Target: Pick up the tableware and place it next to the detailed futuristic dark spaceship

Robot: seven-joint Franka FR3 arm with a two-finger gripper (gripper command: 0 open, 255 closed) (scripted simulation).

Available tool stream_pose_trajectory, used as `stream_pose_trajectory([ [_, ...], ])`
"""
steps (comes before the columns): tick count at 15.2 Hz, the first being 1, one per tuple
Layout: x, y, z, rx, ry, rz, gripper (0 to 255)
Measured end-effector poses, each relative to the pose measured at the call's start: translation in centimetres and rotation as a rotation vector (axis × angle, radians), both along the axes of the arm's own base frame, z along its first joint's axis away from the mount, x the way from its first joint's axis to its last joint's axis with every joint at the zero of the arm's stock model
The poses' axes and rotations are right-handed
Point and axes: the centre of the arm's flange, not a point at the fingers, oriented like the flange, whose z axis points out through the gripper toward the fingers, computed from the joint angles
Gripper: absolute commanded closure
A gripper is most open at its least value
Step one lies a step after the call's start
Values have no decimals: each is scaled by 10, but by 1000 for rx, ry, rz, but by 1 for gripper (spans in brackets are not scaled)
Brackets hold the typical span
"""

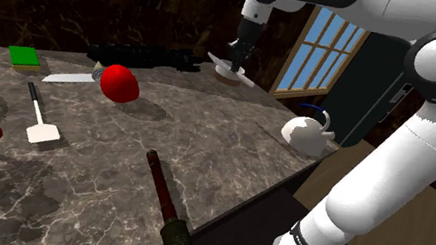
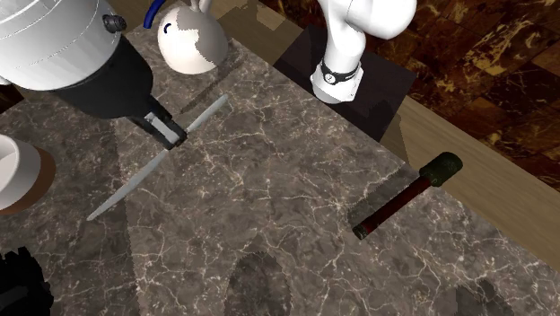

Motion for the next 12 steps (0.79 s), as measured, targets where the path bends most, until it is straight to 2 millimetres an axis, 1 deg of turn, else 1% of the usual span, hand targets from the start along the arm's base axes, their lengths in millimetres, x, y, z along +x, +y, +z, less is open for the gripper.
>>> stream_pose_trajectory([
  [2, 22, -15, -1, 0, 0, 0, 255],
  [4, 38, -36, -3, 0, 0, 0, 255],
  [7, 68, -63, 1, 0, 0, 0, 255],
  [10, 101, -90, -2, 0, 0, 0, 255],
  [12, 117, -107, -1, -1, -1, -1, 255],
])
